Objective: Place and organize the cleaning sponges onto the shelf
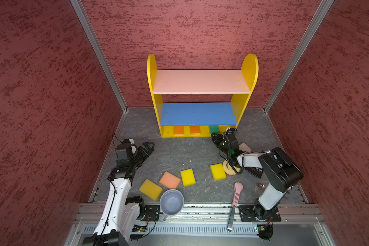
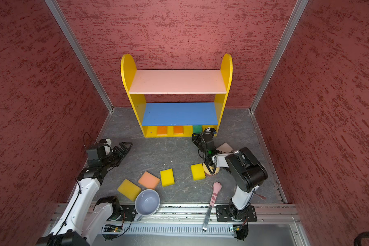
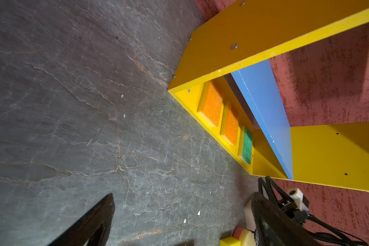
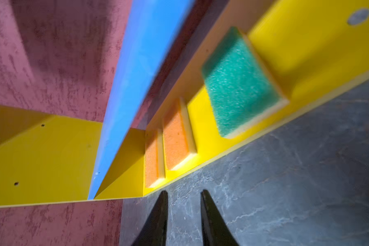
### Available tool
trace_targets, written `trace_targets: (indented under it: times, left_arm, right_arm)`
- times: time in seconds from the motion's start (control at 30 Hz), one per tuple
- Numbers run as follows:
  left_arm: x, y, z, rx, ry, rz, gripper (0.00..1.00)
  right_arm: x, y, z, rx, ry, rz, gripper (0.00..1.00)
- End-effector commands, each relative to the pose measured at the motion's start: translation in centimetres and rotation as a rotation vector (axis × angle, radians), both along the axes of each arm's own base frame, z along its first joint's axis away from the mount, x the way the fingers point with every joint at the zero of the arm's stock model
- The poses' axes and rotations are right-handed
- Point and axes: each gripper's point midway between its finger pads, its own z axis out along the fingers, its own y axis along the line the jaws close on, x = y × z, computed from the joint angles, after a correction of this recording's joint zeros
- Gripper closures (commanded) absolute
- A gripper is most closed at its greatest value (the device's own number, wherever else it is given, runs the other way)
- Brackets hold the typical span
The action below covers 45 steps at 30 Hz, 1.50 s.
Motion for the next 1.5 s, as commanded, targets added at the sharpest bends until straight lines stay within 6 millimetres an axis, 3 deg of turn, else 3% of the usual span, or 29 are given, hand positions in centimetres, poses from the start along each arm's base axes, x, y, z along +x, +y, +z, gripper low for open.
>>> trace_targets:
  times: [0.0, 0.23, 0.5, 0.67, 0.83, 1.07, 1.3, 1.47]
  left_arm:
    - [0.0, -0.7, 1.2, 0.038, -0.014, -0.025, 0.00]
    - [0.4, -2.0, 2.7, 0.066, -0.038, -0.049, 0.00]
    - [1.2, -2.4, 4.8, 0.057, -0.105, -0.055, 0.00]
    - [1.5, -3.0, 4.9, 0.023, -0.105, -0.078, 0.00]
    - [1.4, -3.0, 4.7, 0.031, -0.098, -0.076, 0.00]
    - [1.5, -3.1, 4.0, 0.037, -0.081, -0.089, 0.01]
    - [2.1, -3.1, 3.9, 0.035, -0.083, -0.094, 0.01]
    - [2.3, -3.1, 3.7, 0.039, -0.081, -0.093, 0.01]
  right_arm:
    - [-1.9, 1.6, 0.3, -0.202, 0.012, 0.152, 0.70]
    - [-8.9, 7.0, 0.2, -0.483, 0.052, 0.492, 0.61]
    - [-18.8, 12.5, -4.4, -0.571, 0.163, 0.862, 0.57]
    - [-22.4, 15.3, -7.0, -0.564, 0.212, 0.995, 0.58]
    - [-23.0, 15.9, -8.4, -0.550, 0.250, 1.008, 0.59]
    - [-22.8, 15.9, -8.4, -0.538, 0.261, 0.984, 0.58]
    - [-22.0, 15.2, -5.6, -0.545, 0.195, 0.927, 0.52]
    - [-21.6, 14.1, -4.6, -0.576, 0.179, 0.879, 0.50]
